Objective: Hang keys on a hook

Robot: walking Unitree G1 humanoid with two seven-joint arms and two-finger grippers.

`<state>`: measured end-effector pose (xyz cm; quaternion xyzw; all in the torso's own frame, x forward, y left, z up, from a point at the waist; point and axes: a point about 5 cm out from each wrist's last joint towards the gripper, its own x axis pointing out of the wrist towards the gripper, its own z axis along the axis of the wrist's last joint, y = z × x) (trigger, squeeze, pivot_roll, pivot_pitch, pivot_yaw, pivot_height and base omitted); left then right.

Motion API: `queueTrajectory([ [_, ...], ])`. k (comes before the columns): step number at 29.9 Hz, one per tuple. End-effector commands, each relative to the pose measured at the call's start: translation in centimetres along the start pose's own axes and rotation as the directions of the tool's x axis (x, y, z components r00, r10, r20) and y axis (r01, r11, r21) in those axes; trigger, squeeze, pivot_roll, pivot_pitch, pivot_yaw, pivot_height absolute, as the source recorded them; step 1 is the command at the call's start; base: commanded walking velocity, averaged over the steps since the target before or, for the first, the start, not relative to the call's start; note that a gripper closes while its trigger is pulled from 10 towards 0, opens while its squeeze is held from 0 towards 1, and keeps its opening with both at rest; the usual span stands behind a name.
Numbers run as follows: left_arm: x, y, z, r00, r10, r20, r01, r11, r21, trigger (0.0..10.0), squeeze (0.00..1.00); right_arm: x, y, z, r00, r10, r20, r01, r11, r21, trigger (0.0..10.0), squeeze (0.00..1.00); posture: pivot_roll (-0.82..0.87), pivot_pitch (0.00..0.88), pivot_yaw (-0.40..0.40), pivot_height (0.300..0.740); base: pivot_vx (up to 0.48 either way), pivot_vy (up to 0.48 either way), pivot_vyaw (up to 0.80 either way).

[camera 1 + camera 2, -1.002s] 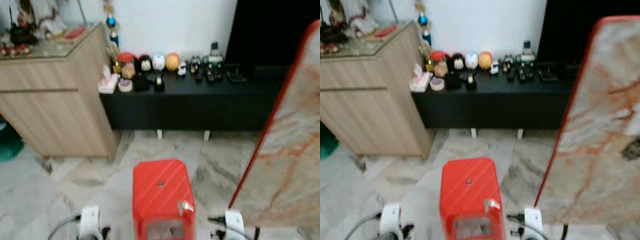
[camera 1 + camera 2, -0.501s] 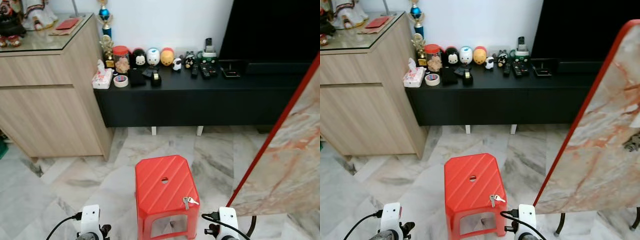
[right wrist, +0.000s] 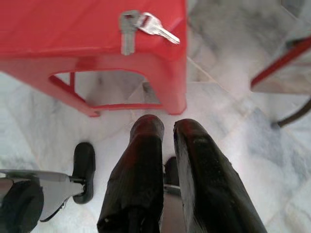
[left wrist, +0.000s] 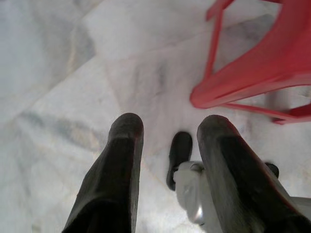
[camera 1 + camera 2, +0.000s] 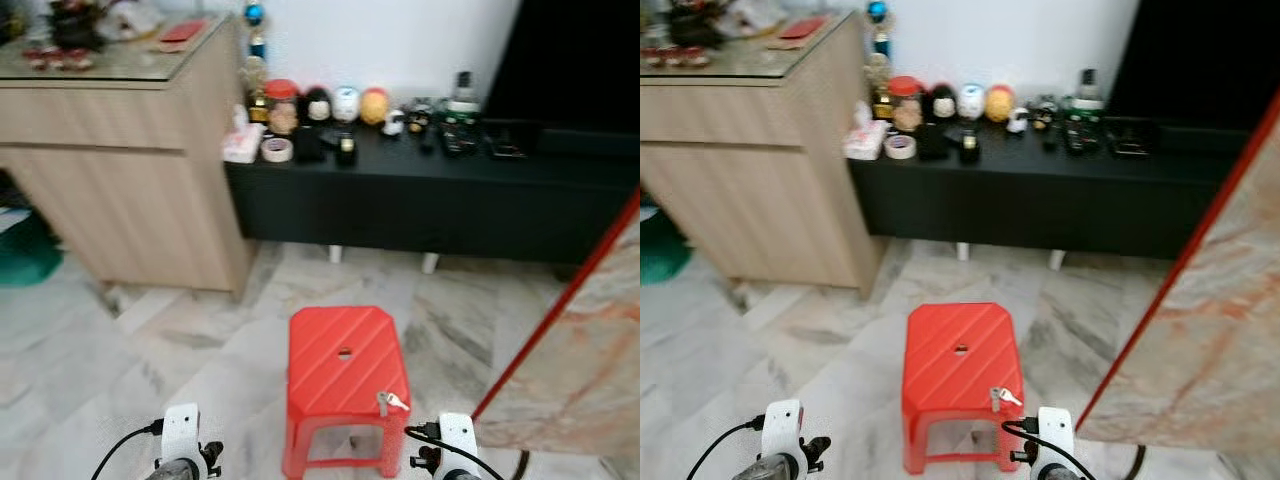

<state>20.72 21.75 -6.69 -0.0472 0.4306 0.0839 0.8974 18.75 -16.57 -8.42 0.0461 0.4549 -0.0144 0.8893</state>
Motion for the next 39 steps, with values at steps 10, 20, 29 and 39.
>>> queueTrajectory([
  [10,-0.16,0.18,-1.14,0.999,-0.001,-0.039,0.000,1.000,-0.019,10.0,0.00,-0.03,0.06,-0.23,1.000,-0.003,-0.005,0.003,0.999,0.038,10.0,0.00,-0.01,0.000,0.017,0.740,0.000,0.120,0.20],
  [20,-0.23,0.33,-1.36,0.999,-0.004,-0.037,0.005,1.000,0.002,10.0,0.00,-0.07,0.04,-0.41,1.000,0.000,-0.008,0.000,0.999,0.035,10.0,0.00,-0.01,0.000,0.015,0.740,0.000,0.096,0.00],
  [29,-0.22,0.12,-1.37,0.999,-0.009,-0.036,0.010,1.000,0.017,10.0,0.00,-0.08,0.09,-0.47,1.000,0.003,-0.006,-0.003,0.999,0.037,10.0,0.00,-0.01,0.000,0.018,0.740,0.000,0.267,0.00],
  [39,-0.19,0.06,-1.22,0.999,-0.019,-0.031,0.020,1.000,0.023,10.0,0.00,-0.07,0.09,-0.47,1.000,-0.004,-0.005,0.004,0.999,0.052,10.0,0.00,-0.01,0.000,0.017,0.740,0.000,0.240,0.00],
])
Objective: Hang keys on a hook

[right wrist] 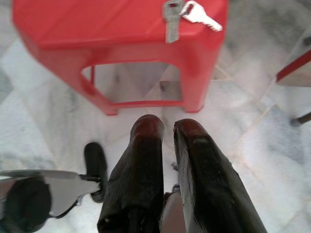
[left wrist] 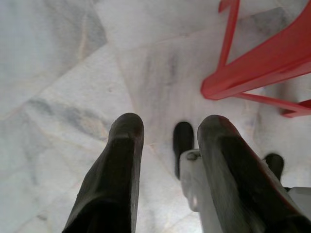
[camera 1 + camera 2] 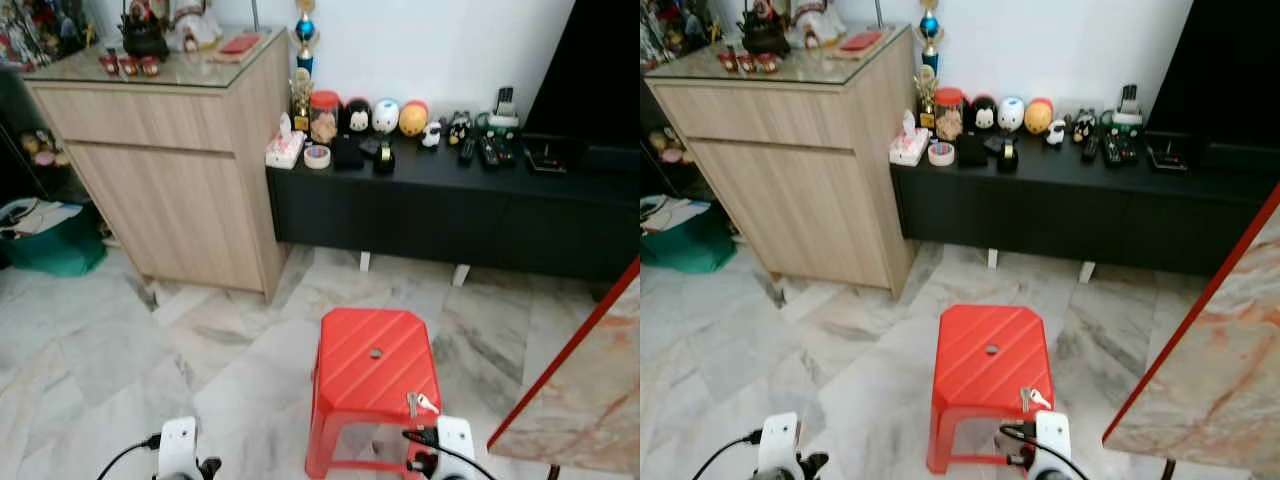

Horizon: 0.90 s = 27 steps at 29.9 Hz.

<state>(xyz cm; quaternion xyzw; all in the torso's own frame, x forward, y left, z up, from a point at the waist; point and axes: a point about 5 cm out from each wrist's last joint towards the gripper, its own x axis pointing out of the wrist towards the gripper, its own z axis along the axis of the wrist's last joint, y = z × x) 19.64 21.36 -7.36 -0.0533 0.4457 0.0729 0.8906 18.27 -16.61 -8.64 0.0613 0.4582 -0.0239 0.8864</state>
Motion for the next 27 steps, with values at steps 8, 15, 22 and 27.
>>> queueTrajectory([
  [8,-0.04,0.33,0.09,1.000,0.006,0.005,-0.006,1.000,0.027,10.0,0.00,0.03,0.26,-0.01,1.000,-0.001,0.003,0.001,1.000,0.022,10.0,0.00,0.00,0.000,0.021,0.740,0.000,0.000,0.00],
  [15,-0.04,0.37,0.04,1.000,0.007,0.002,-0.007,1.000,0.016,10.0,0.00,0.03,0.30,-0.02,1.000,0.001,0.001,-0.001,1.000,0.024,10.0,0.00,0.00,0.000,0.022,0.740,0.000,0.411,0.00],
  [22,-0.06,0.41,0.18,1.000,0.006,0.018,-0.006,1.000,0.021,10.0,0.00,0.03,0.34,-0.02,1.000,0.004,0.001,-0.004,1.000,0.023,10.0,0.00,0.00,0.000,0.024,0.740,0.000,0.343,0.00],
  [27,-0.06,0.49,0.14,1.000,0.011,0.014,-0.011,1.000,0.024,10.0,0.00,0.04,0.37,-0.01,1.000,0.005,0.001,-0.005,1.000,0.024,10.0,0.00,0.00,0.000,0.024,0.740,0.000,0.000,0.00],
])
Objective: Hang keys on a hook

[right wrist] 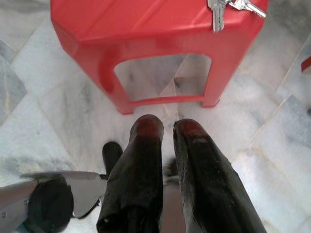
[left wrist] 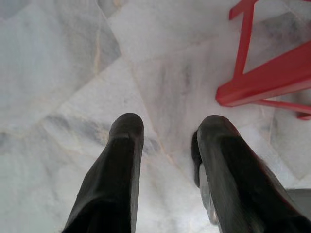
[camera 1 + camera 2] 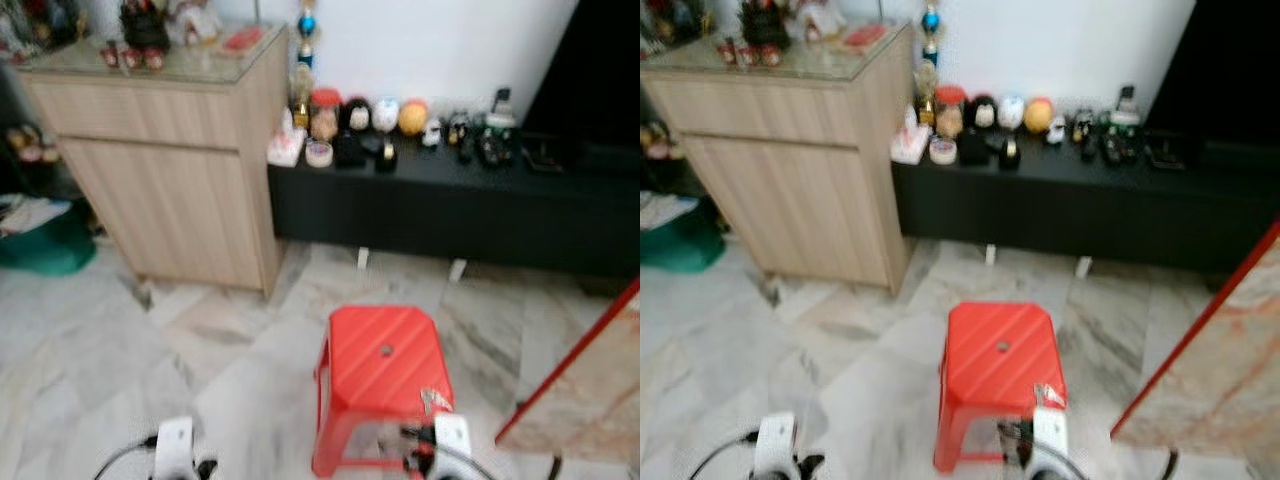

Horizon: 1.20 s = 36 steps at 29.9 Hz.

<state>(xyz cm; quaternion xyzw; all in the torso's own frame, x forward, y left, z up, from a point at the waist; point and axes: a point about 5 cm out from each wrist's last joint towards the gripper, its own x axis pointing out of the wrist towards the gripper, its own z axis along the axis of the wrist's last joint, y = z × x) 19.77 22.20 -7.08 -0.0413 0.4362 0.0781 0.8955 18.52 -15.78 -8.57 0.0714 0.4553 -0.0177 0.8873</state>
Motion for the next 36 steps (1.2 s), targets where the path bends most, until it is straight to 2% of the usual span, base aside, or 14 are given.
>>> queueTrajectory([
  [1,0.0,-0.3,-0.3,1.000,-0.006,-0.010,0.006,1.000,0.007,10.0,0.00,-0.1,-0.5,-0.1,1.000,-0.013,-0.004,0.013,1.000,0.008,10.0,0.00,0.00,0.000,0.025,0.740,0.000,0.000,0.00],
  [10,0.0,-0.3,0.3,1.000,-0.013,0.027,0.012,0.999,0.034,10.0,0.00,-0.1,-0.5,-0.2,1.000,-0.013,-0.005,0.013,1.000,0.006,10.0,0.00,0.01,0.000,0.023,0.740,0.000,0.000,0.00],
  [18,0.2,-0.9,4.5,0.977,-0.040,0.210,0.022,0.996,0.087,10.0,0.00,-0.1,-0.6,-0.2,1.000,-0.013,-0.003,0.013,1.000,0.004,10.0,0.00,0.00,0.000,0.021,0.740,0.000,0.000,0.00],
  [20,0.2,-1.4,6.1,0.957,-0.062,0.285,0.041,0.996,0.077,10.0,0.00,-0.1,-0.6,-0.2,1.000,-0.013,-0.004,0.013,1.000,0.002,10.0,0.00,0.01,0.000,0.018,0.740,0.000,0.000,0.00],
  [21,0.2,-1.4,6.1,0.957,-0.062,0.285,0.041,0.996,0.077,10.0,0.00,-0.1,-0.6,-0.2,1.000,-0.013,-0.004,0.013,1.000,0.002,10.0,0.00,0.01,0.000,0.018,0.740,0.000,0.000,0.00],
  [23,-0.1,-2.0,8.2,0.923,-0.092,0.374,0.064,0.994,0.086,10.0,0.00,-0.1,-0.7,-0.2,1.000,-0.012,-0.004,0.012,1.000,-0.001,10.0,0.00,0.01,0.000,0.017,0.740,0.000,0.000,0.00],
  [27,-0.3,-2.7,9.4,0.894,-0.121,0.432,0.078,0.990,0.115,10.0,0.00,-0.1,-0.7,-0.2,1.000,-0.011,-0.003,0.011,1.000,-0.002,10.0,0.00,0.01,0.000,0.017,0.740,0.000,0.000,0.00],
  [31,-0.8,-3.7,10.8,0.847,-0.153,0.509,0.108,0.987,0.116,10.0,0.00,-0.1,-0.7,-0.2,1.000,-0.011,0.000,0.011,1.000,-0.003,10.0,0.00,0.01,0.000,0.017,0.740,0.000,-0.296,0.00],
  [34,-1.0,-4.0,11.1,0.834,-0.170,0.524,0.103,0.983,0.155,10.0,0.00,-0.1,-0.7,-0.1,1.000,-0.014,0.007,0.014,1.000,-0.001,10.0,0.00,0.00,0.000,0.018,0.740,0.000,-0.294,0.00],
  [36,-1.1,-3.8,11.1,0.828,-0.168,0.535,0.108,0.984,0.142,10.0,0.00,-0.1,-0.7,-0.1,1.000,-0.015,0.015,0.015,1.000,-0.006,10.0,0.00,0.00,0.000,0.022,0.740,0.000,-0.291,0.00],
])
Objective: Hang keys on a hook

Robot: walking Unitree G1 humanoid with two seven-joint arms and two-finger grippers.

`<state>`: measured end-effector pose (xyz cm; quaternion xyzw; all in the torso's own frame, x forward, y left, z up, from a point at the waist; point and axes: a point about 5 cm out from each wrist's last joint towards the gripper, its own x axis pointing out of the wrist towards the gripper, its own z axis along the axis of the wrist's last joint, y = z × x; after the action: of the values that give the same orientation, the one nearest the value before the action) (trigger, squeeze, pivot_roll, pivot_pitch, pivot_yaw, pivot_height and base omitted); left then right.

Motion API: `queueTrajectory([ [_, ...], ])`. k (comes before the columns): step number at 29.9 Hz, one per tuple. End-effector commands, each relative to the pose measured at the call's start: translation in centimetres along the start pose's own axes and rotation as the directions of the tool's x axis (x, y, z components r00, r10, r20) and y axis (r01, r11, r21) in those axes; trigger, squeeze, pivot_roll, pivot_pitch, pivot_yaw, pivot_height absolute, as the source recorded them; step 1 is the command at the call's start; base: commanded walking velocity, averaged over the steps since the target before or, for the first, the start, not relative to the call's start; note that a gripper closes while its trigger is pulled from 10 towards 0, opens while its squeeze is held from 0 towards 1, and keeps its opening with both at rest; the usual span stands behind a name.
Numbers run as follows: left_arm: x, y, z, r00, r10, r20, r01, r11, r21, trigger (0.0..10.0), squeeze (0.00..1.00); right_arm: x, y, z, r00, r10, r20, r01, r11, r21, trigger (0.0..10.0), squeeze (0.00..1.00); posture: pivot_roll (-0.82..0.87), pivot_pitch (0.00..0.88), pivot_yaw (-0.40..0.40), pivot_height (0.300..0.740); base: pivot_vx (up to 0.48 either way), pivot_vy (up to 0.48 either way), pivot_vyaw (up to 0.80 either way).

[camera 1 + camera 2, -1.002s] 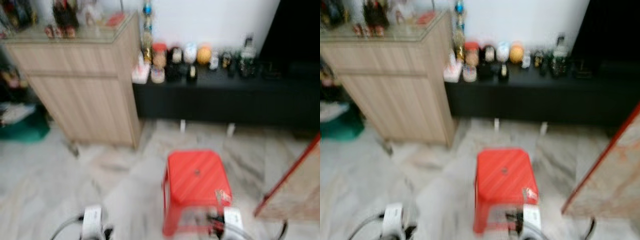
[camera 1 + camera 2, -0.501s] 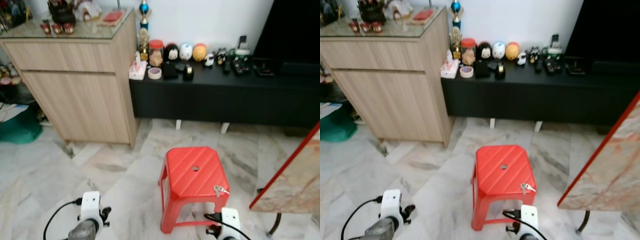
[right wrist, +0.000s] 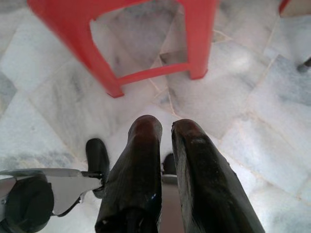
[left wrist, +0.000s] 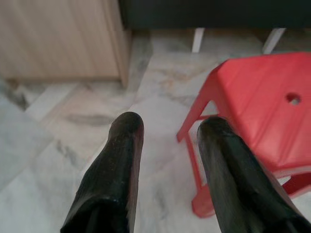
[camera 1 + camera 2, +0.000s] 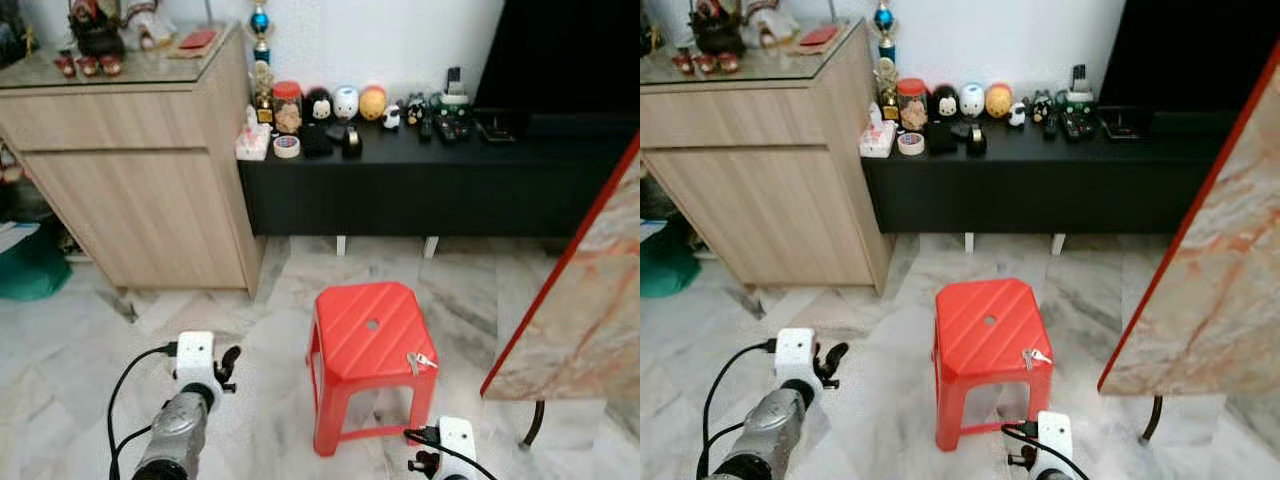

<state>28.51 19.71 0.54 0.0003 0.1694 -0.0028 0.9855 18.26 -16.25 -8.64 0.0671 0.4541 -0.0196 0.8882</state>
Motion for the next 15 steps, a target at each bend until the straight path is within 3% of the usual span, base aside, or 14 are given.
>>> queueTrajectory([
  [1,-0.2,0.5,0.2,1.000,0.003,0.028,-0.004,1.000,0.009,10.0,0.00,0.0,-0.2,0.2,1.000,-0.011,0.024,0.011,1.000,-0.007,10.0,0.00,-0.01,0.000,0.024,0.740,0.000,-0.240,0.00],
  [5,-0.8,1.3,-0.5,1.000,0.005,-0.002,-0.005,1.000,0.015,10.0,0.00,-0.2,-0.4,0.8,0.993,-0.040,0.108,0.039,0.999,0.008,10.0,0.00,0.00,0.000,0.023,0.740,0.000,0.000,0.00],
  [8,-1.7,2.3,-2.2,0.998,0.026,-0.063,-0.024,0.999,0.037,10.0,0.00,-0.2,-0.4,1.3,0.987,-0.022,0.156,0.026,0.999,-0.026,10.0,0.00,-0.03,0.000,0.027,0.740,0.000,0.000,0.00],
  [11,-2.4,3.0,-3.4,0.991,0.072,-0.114,-0.073,0.997,-0.001,10.0,0.00,-0.3,-0.4,1.5,0.983,-0.016,0.181,0.021,1.000,-0.024,10.0,0.00,-0.02,0.000,0.021,0.740,0.000,0.000,0.00],
  [15,-2.9,2.7,-3.9,0.992,0.063,-0.112,-0.065,0.998,-0.020,10.0,0.00,-0.4,-0.5,1.6,0.978,-0.010,0.210,0.015,1.000,-0.024,10.0,0.00,-0.02,0.000,0.014,0.740,0.000,0.000,0.00],
])
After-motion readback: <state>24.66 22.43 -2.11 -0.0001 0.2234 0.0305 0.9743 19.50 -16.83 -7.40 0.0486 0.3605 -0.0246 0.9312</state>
